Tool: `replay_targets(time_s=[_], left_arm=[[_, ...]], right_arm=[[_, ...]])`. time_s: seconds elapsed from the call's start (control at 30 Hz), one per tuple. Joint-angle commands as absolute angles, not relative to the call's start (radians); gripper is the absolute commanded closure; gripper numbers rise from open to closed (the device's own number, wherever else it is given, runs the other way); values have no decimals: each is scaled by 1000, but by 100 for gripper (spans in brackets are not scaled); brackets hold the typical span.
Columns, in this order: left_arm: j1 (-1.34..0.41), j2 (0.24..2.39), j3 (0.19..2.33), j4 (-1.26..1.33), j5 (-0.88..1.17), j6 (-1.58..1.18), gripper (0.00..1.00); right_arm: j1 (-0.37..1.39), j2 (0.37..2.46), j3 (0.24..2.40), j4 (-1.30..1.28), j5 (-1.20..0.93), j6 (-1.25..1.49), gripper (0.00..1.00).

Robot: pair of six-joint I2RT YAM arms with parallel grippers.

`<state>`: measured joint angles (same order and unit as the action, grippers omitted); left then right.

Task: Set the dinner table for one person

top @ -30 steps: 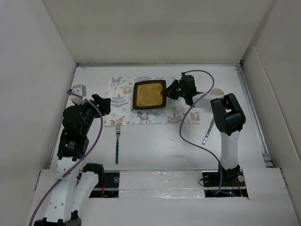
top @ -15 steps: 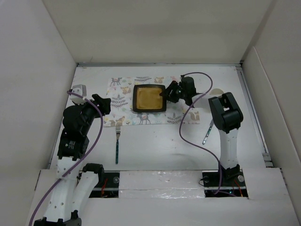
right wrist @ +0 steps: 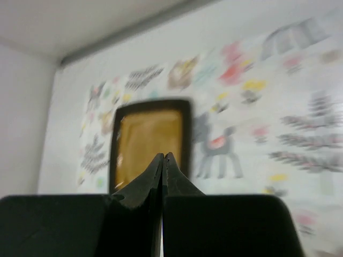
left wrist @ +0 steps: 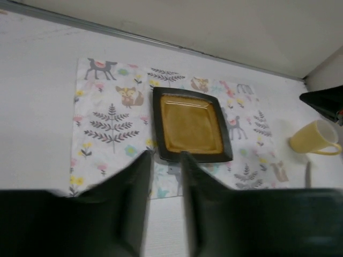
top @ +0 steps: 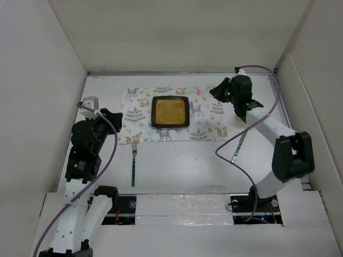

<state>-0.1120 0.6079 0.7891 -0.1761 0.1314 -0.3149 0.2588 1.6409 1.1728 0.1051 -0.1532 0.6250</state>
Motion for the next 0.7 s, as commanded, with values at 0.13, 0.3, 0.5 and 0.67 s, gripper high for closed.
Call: replay_targets(time_s=[0.13, 0.3, 0.5, 0.67], left_arm=[[-114, 563, 801, -144, 152, -308, 99], [-114, 555, 807, -147, 155, -304, 62], [-114, 554, 807, -147, 152, -304, 51], [-114, 552, 808, -147, 150, -304, 51]], right_arm=[[20, 1373, 1026, -24, 227, 499, 92], [-98, 1388, 985, -55, 273, 488, 55], [-123, 1492, 1020, -113, 250, 463, 49], [-135, 1557, 1026, -87, 238, 459, 50]])
